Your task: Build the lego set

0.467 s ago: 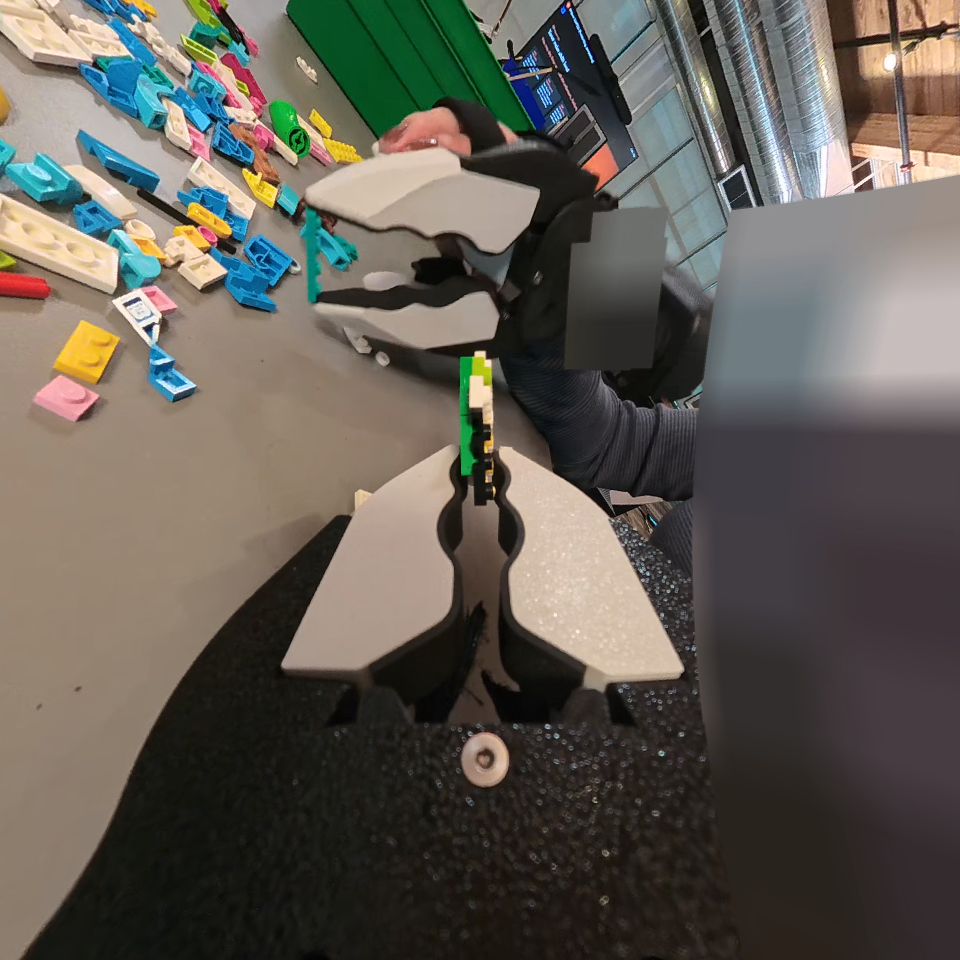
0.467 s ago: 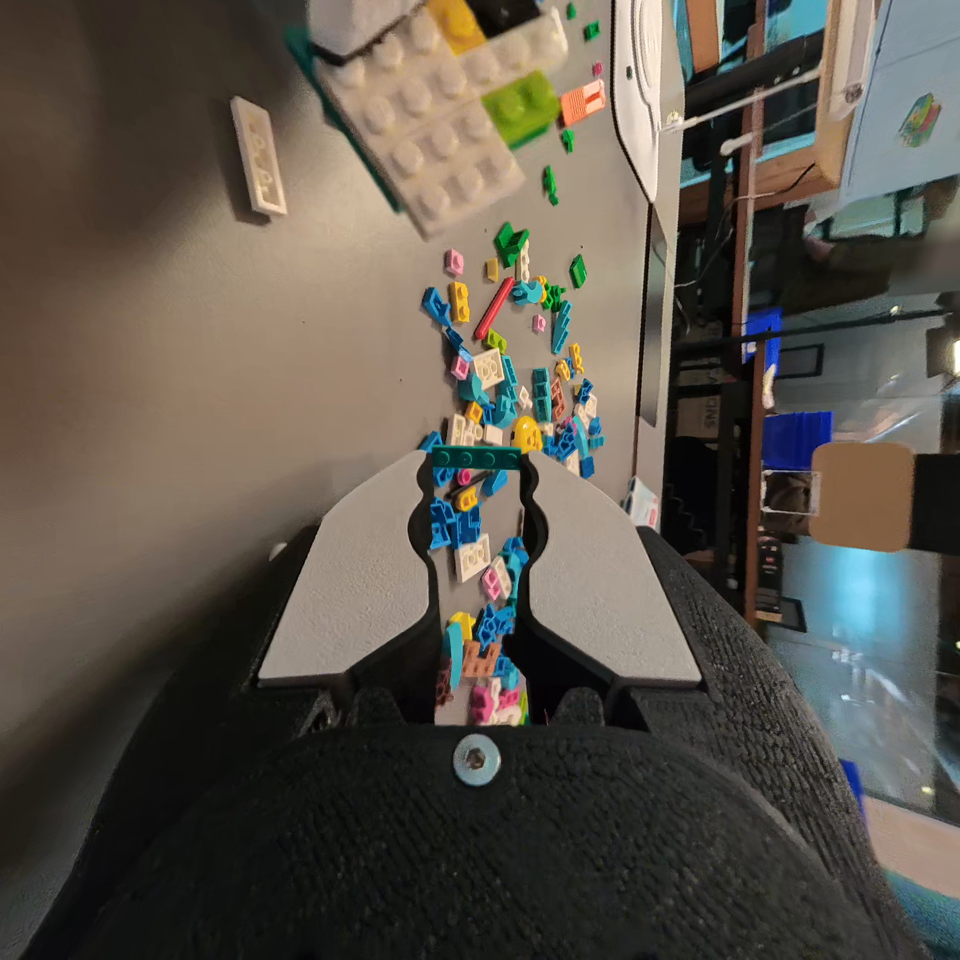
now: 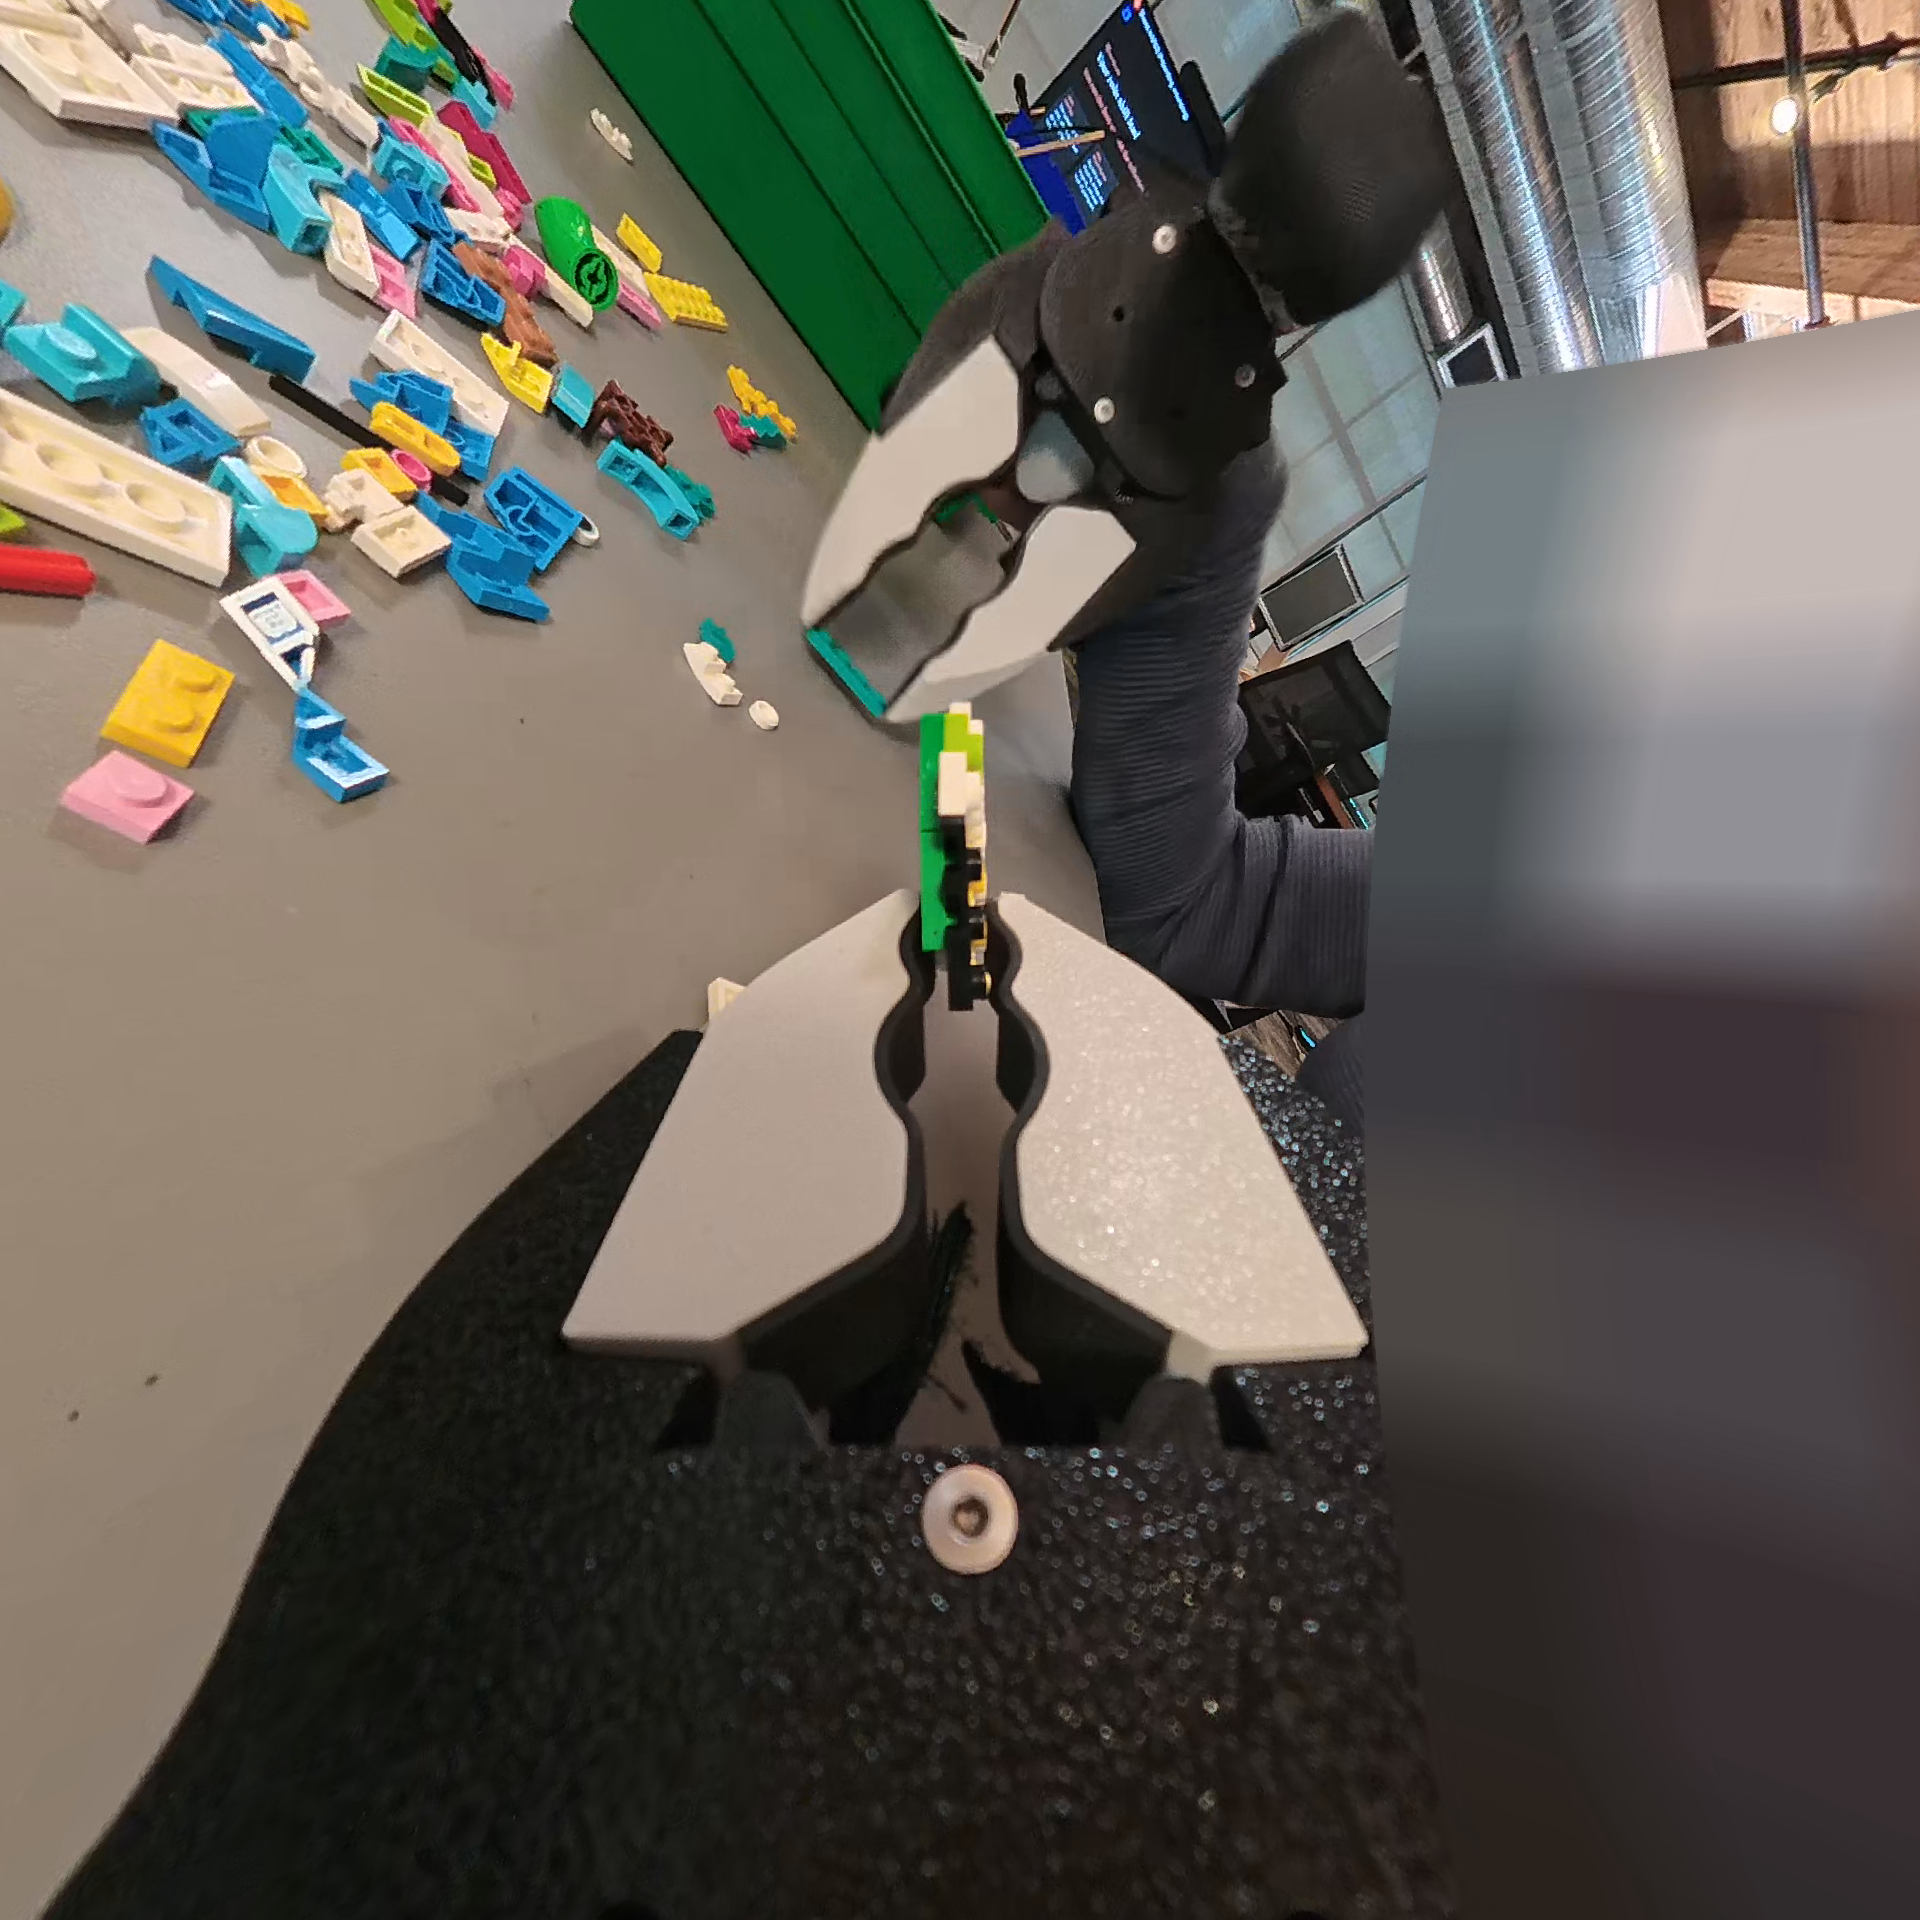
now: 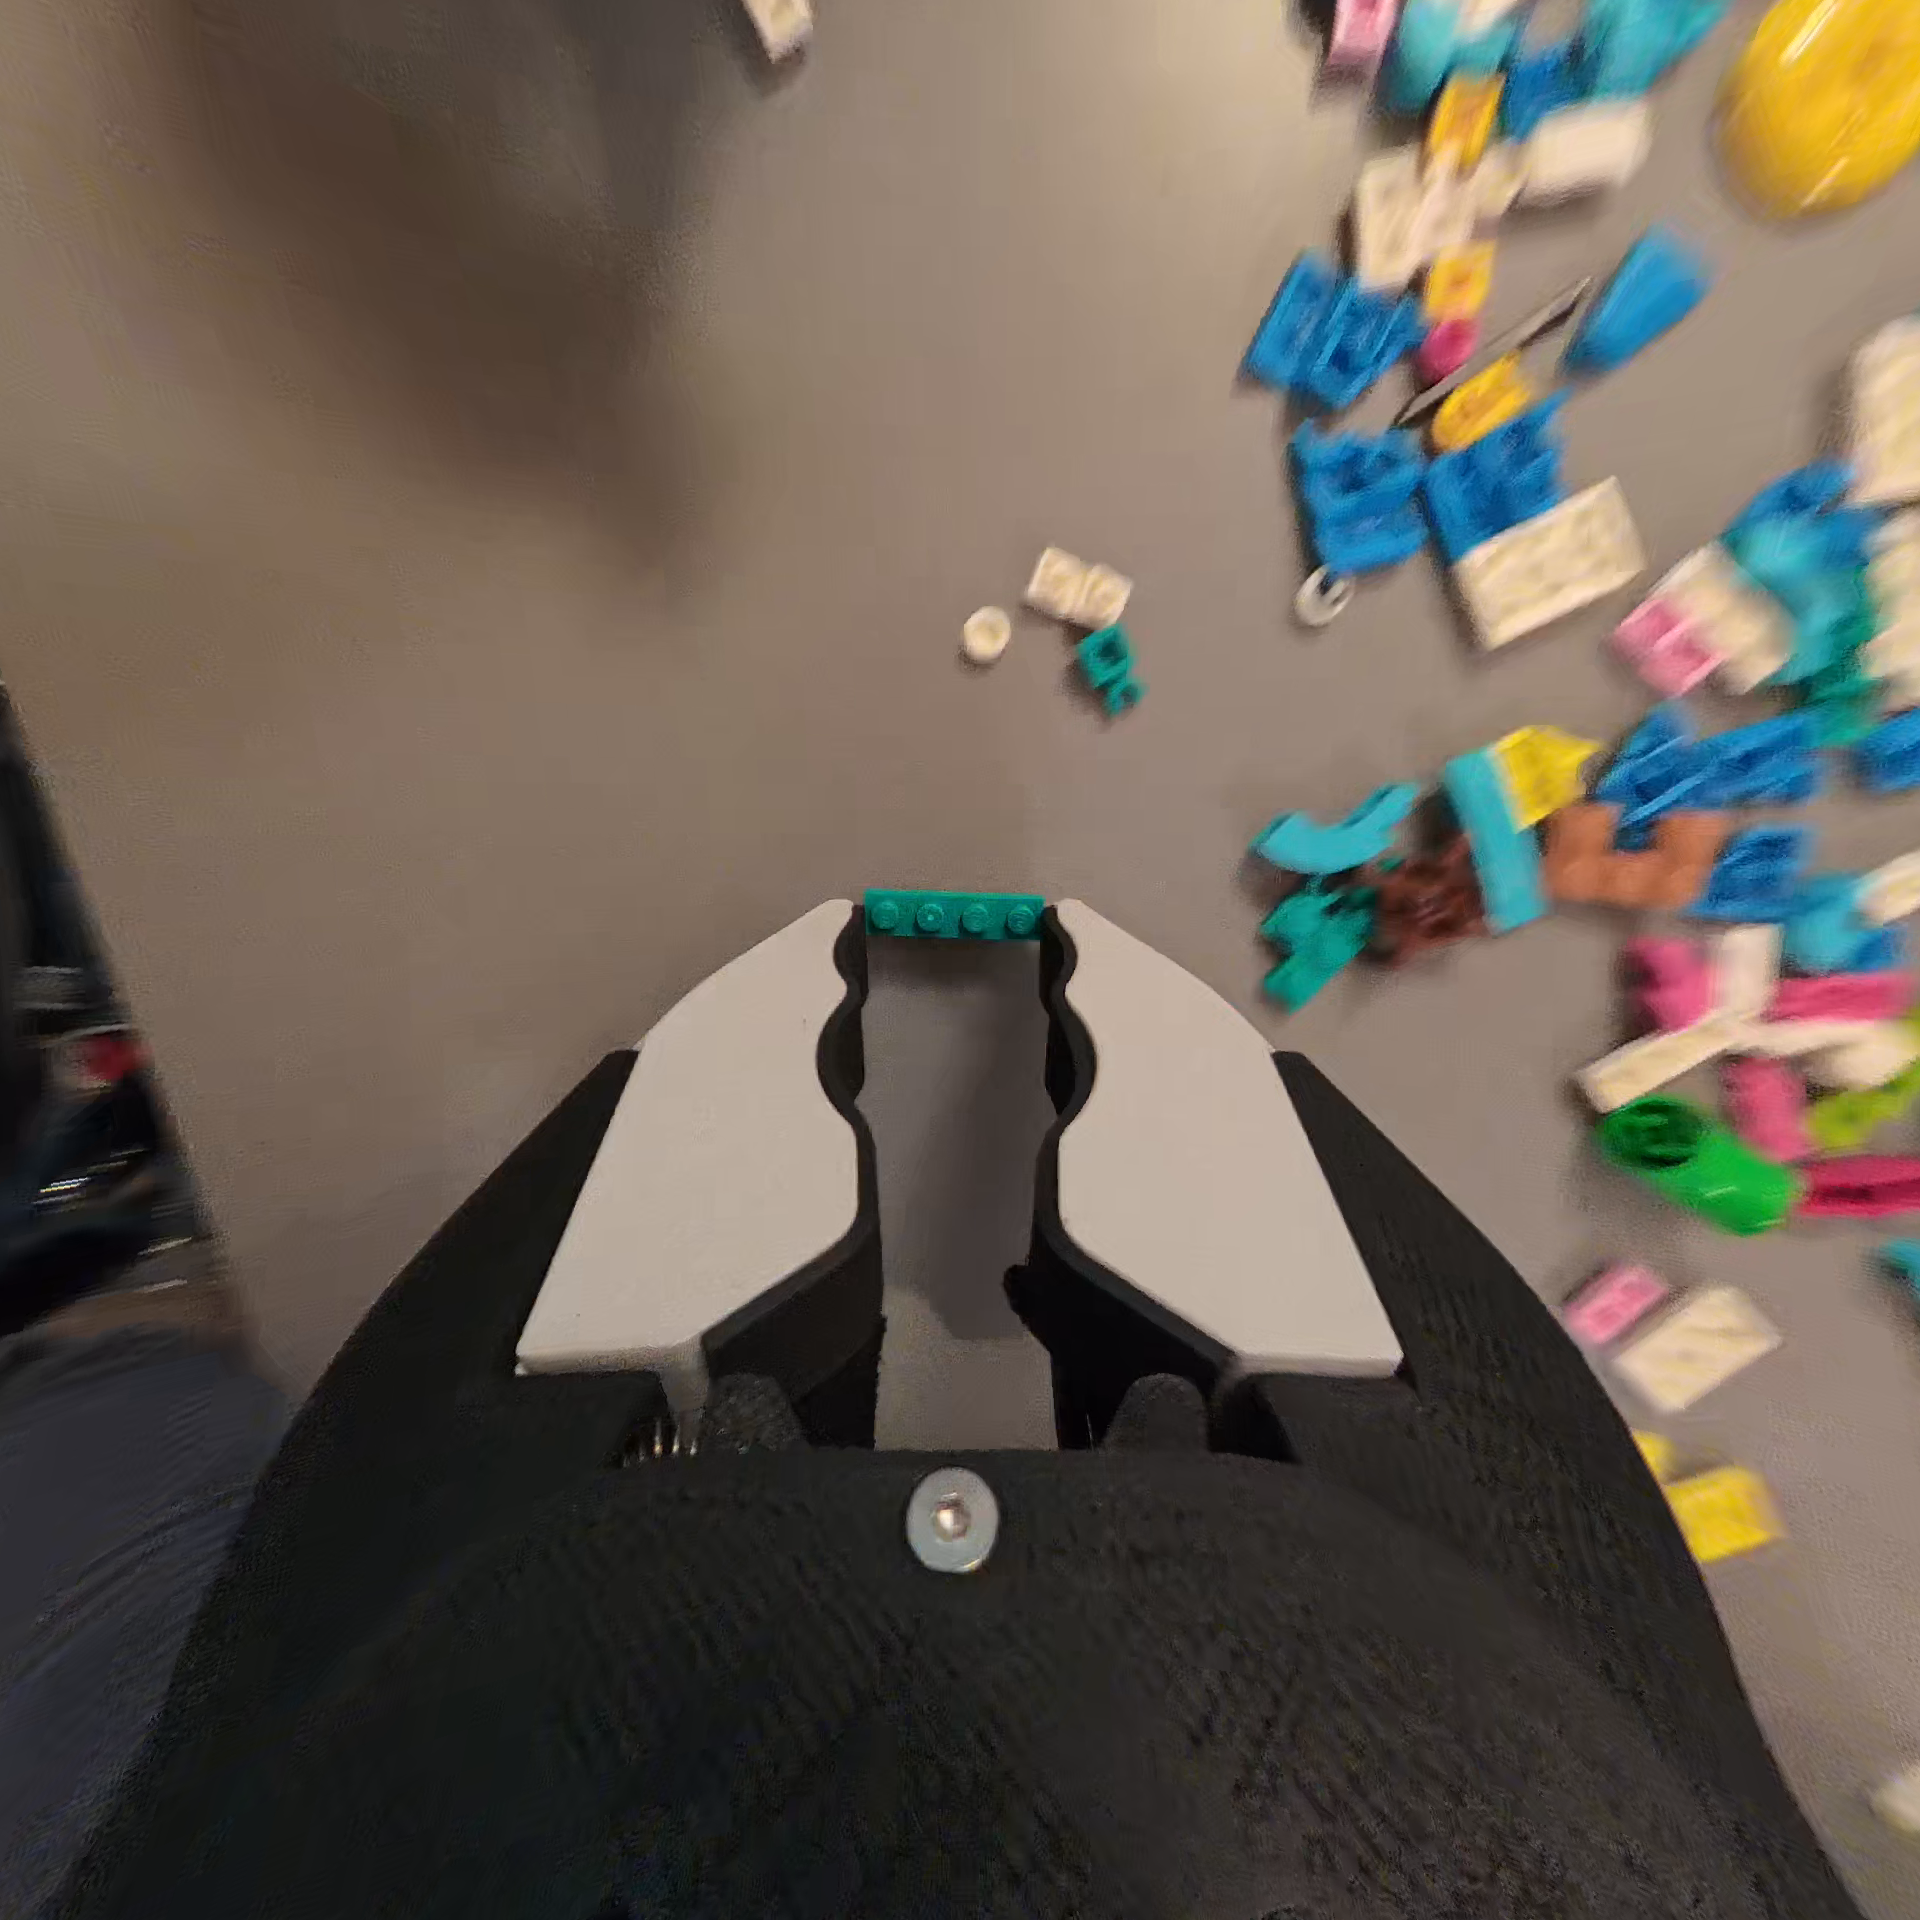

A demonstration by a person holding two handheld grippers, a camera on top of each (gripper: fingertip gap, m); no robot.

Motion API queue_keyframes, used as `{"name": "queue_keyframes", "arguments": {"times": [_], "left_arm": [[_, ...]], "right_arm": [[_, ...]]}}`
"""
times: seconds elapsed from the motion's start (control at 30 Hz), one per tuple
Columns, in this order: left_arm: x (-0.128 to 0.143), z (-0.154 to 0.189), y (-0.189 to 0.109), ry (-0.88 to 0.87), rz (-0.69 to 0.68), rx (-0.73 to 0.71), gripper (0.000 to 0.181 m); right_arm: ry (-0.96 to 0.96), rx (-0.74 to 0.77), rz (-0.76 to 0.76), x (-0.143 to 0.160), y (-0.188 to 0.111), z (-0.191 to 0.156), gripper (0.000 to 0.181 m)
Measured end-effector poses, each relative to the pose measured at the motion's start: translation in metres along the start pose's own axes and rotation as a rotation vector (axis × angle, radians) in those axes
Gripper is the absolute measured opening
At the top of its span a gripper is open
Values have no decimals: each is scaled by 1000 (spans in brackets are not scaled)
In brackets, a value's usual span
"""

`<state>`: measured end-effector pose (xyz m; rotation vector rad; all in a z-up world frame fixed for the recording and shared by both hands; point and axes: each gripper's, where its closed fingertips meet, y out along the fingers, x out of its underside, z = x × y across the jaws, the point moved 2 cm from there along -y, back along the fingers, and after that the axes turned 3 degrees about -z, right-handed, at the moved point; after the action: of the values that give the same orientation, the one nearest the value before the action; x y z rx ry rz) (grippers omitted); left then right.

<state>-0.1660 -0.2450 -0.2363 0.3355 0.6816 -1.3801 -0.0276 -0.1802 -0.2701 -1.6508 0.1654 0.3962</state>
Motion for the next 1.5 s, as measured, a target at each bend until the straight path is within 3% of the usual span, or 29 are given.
{"name": "queue_keyframes", "arguments": {"times": [0.03, 0.33, 0.9, 0.97, 1.03, 1.1, 1.17, 1.33, 1.4, 1.5], "left_arm": [[0, 0, 0, -1, 1, 0, 8], [0, -1, 0, -3, -2, -3, 8], [1, -1, 0, -2, -4, -4, 8], [1, -1, 1, -2, -4, -4, 8], [1, -1, 1, -1, -5, -3, 8], [1, -1, 1, -1, -4, -3, 8], [1, -1, 1, -2, -4, -4, 8], [1, -1, 1, -5, -5, -2, 8], [0, -1, 1, -5, -4, -2, 8], [0, -1, 0, -3, -3, -4, 8]], "right_arm": [[45, -17, -28, 5, 1, -2, 30], [45, 58, -125, 11, -1, -4, 30], [-91, 96, -9, -4, -6, -6, 33], [-138, 216, 86, -14, -17, 9, 31], [-168, 443, 197, -25, -36, 39, 27], [-124, 703, 366, -39, -63, 72, 24], [-55, 872, 545, -47, -83, 91, 16], [87, 1280, 880, -32, -114, 113, 0], [55, 1313, 929, -32, -106, 111, 0], [76, 1322, 875, -28, -99, 117, 0]]}}
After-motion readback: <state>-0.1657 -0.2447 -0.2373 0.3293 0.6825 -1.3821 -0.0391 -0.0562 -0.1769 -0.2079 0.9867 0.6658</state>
